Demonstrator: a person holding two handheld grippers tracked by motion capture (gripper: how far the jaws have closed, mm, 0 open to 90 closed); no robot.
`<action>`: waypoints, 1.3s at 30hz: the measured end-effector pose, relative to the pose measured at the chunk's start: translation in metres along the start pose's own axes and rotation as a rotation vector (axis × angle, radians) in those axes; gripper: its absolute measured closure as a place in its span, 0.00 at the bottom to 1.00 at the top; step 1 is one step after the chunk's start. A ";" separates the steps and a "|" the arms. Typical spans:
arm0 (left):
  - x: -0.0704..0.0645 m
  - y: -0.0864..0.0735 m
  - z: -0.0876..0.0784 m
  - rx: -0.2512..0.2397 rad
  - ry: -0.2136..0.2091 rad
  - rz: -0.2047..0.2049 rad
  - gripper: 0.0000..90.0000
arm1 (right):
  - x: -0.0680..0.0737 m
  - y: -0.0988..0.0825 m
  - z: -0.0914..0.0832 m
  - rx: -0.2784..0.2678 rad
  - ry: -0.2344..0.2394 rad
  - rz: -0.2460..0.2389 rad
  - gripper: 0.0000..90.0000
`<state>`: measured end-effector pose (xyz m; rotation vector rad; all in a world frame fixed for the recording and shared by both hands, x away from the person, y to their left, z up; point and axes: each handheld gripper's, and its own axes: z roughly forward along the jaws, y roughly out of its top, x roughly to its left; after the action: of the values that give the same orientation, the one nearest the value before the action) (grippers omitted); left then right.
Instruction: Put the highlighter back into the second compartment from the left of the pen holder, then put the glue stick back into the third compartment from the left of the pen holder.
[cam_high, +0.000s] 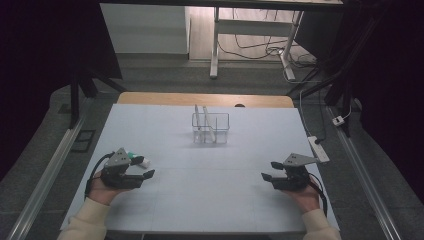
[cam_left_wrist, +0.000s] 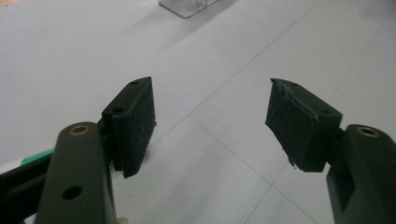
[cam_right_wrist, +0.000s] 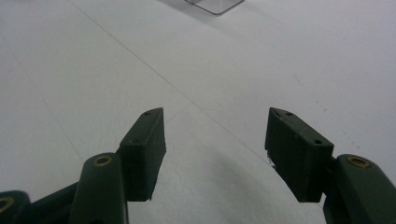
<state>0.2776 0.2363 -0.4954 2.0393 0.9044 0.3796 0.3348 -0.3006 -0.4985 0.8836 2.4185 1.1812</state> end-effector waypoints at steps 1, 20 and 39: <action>0.000 0.000 0.000 0.001 0.000 0.001 0.37 | 0.000 0.000 0.000 0.001 0.000 -0.001 0.42; 0.001 0.007 0.002 0.037 0.013 0.036 0.36 | -0.001 -0.001 -0.001 0.004 -0.005 -0.009 0.41; 0.023 0.032 -0.020 0.137 0.035 0.161 0.36 | -0.002 -0.001 0.001 0.003 0.004 -0.002 0.41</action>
<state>0.2977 0.2525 -0.4593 2.2457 0.8085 0.4528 0.3365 -0.3014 -0.5000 0.8805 2.4249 1.1799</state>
